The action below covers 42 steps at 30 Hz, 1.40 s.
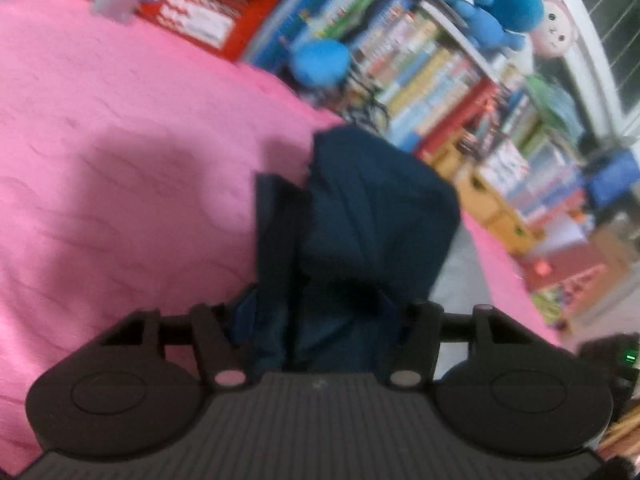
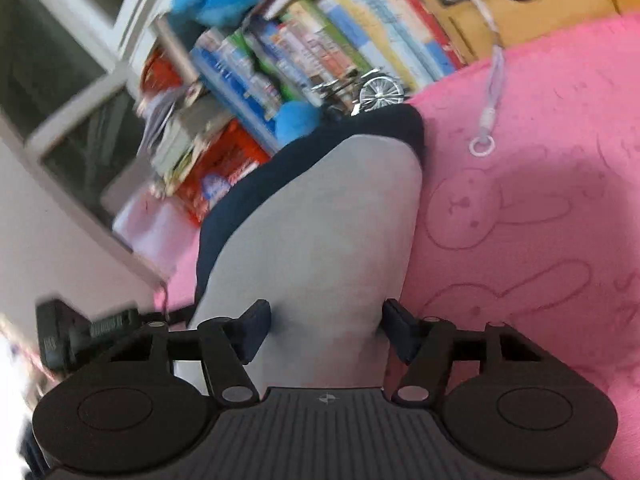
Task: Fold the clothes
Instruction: 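Tuck the navy edge under the bundle with the left gripper while the right gripper presses it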
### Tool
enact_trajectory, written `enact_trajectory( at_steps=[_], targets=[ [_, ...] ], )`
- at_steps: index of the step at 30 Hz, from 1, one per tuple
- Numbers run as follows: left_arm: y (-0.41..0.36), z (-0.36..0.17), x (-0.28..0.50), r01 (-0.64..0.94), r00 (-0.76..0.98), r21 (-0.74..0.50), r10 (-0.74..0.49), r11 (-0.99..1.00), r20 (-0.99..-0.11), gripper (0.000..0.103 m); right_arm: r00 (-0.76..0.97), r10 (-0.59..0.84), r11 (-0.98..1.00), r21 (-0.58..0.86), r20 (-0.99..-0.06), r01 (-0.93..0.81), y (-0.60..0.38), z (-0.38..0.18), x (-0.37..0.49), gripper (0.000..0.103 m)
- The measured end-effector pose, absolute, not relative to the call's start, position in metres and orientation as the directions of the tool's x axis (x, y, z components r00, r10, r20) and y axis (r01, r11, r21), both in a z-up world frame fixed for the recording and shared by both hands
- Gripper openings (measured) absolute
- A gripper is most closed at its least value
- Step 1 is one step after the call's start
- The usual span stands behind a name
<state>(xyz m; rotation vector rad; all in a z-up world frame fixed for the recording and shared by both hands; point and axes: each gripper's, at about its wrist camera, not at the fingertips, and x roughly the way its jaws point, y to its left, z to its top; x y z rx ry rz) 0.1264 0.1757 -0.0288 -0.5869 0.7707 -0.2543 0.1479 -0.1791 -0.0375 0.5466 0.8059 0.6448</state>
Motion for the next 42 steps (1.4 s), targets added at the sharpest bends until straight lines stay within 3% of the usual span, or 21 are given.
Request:
enact_trajectory(
  at_steps=[3,5,17,22,24,27,33,35,41,42],
  targets=[
    [0.167,-0.026,0.129,0.040,0.687,-0.589,-0.450,0.807,-0.570,0.058,0.537,0.712,0.654,0.705,-0.453,-0.273,-0.187,-0.039,0.152,0.043],
    [0.160,-0.023,0.131,0.060,0.678,-0.589,-0.466,0.806,-0.569,0.057,0.543,0.710,0.652,0.710,-0.448,-0.267,-0.193,-0.037,0.151,0.041],
    [0.078,-0.014,0.125,0.279,0.536,-0.576,-0.622,0.768,-0.571,0.060,0.619,0.596,0.764,0.597,-0.511,-0.243,-0.246,-0.014,0.116,0.041],
    [0.093,-0.007,0.115,0.220,0.574,-0.555,-0.567,0.802,-0.592,0.063,0.593,0.564,0.814,0.506,-0.575,-0.283,-0.263,-0.014,0.097,0.050],
    [0.109,0.005,0.107,0.179,0.624,-0.508,-0.496,0.843,-0.604,0.066,0.622,0.543,0.834,0.450,-0.564,-0.320,-0.271,-0.002,0.092,0.064],
    [0.091,0.026,0.132,0.205,0.622,-0.508,-0.512,0.836,-0.592,0.066,0.678,0.538,0.831,0.448,-0.501,-0.328,-0.286,0.014,0.117,0.073],
    [0.050,0.068,0.186,0.269,0.606,-0.517,-0.560,0.812,-0.564,0.078,0.663,0.589,0.765,0.584,-0.462,-0.273,-0.287,-0.014,0.206,0.061],
    [0.039,0.072,0.202,0.277,0.591,-0.530,-0.577,0.802,-0.564,0.079,0.666,0.578,0.781,0.556,-0.472,-0.283,-0.274,-0.025,0.213,0.056],
    [0.014,0.041,0.240,0.235,0.499,-0.607,-0.631,0.759,-0.594,0.079,0.717,0.544,0.829,0.411,-0.435,-0.380,-0.256,-0.043,0.193,0.056],
    [0.010,0.035,0.247,0.227,0.484,-0.620,-0.639,0.751,-0.598,0.075,0.719,0.535,0.838,0.387,-0.445,-0.384,-0.254,-0.044,0.191,0.056]
  ],
)
